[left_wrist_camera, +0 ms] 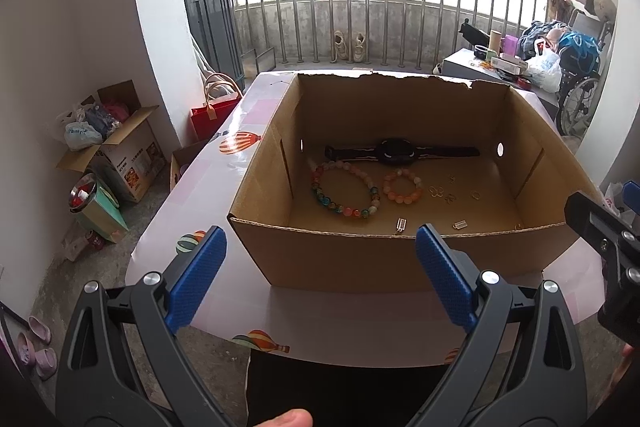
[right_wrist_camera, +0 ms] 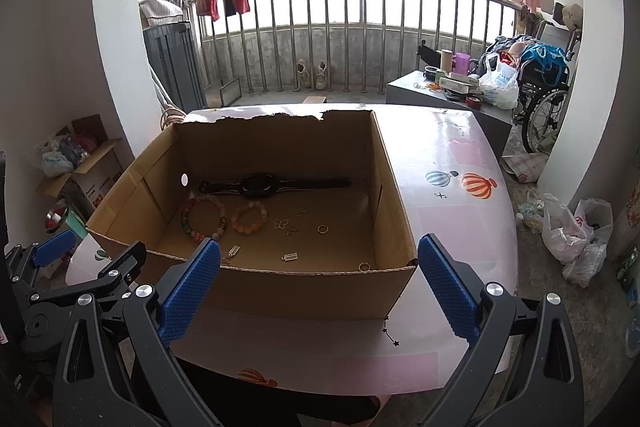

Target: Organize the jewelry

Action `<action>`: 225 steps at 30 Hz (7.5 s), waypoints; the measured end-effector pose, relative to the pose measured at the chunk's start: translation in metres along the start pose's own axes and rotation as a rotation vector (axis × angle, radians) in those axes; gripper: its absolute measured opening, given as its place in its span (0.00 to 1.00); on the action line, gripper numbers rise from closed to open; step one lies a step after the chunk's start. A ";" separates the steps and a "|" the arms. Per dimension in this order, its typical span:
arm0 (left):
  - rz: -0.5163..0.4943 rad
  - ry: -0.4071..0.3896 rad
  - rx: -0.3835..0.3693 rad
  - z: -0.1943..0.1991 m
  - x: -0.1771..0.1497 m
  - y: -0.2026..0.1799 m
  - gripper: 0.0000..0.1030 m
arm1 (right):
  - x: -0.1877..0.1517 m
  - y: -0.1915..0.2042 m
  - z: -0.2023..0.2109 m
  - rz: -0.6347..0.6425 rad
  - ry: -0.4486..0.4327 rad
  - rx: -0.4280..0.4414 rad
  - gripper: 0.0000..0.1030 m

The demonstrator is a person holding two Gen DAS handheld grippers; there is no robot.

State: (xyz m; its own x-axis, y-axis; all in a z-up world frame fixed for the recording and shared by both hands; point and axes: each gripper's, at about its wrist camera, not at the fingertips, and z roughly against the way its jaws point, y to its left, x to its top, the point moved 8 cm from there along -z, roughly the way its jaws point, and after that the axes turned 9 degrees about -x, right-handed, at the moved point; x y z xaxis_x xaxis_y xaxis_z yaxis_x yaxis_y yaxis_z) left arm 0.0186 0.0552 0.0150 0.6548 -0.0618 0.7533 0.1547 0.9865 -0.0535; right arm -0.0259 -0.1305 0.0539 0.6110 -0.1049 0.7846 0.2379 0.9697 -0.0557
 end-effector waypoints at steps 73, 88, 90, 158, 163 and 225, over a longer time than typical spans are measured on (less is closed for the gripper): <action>-0.001 -0.005 -0.007 0.003 0.000 -0.001 0.89 | -0.002 -0.002 -0.002 0.014 0.008 -0.018 0.94; 0.004 -0.001 -0.002 0.003 0.001 0.003 0.89 | -0.003 -0.005 -0.003 0.006 0.010 -0.020 0.94; 0.003 0.000 -0.001 0.001 0.001 0.003 0.89 | -0.003 -0.005 -0.003 0.007 0.009 -0.018 0.94; -0.005 -0.006 -0.007 0.006 -0.001 -0.004 0.89 | -0.001 -0.004 0.006 -0.019 0.007 0.045 0.94; 0.000 -0.002 -0.012 0.004 -0.001 -0.004 0.89 | -0.001 -0.004 0.005 -0.019 0.008 0.045 0.94; 0.016 -0.036 -0.054 0.015 0.001 0.004 0.89 | 0.001 -0.007 -0.006 -0.028 -0.002 -0.013 0.94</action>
State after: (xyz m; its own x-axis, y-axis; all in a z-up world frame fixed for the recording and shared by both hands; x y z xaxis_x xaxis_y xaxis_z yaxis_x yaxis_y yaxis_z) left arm 0.0093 0.0613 0.0253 0.6306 -0.0399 0.7751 0.1845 0.9778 -0.0998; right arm -0.0226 -0.1391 0.0520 0.6025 -0.1313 0.7873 0.2645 0.9635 -0.0417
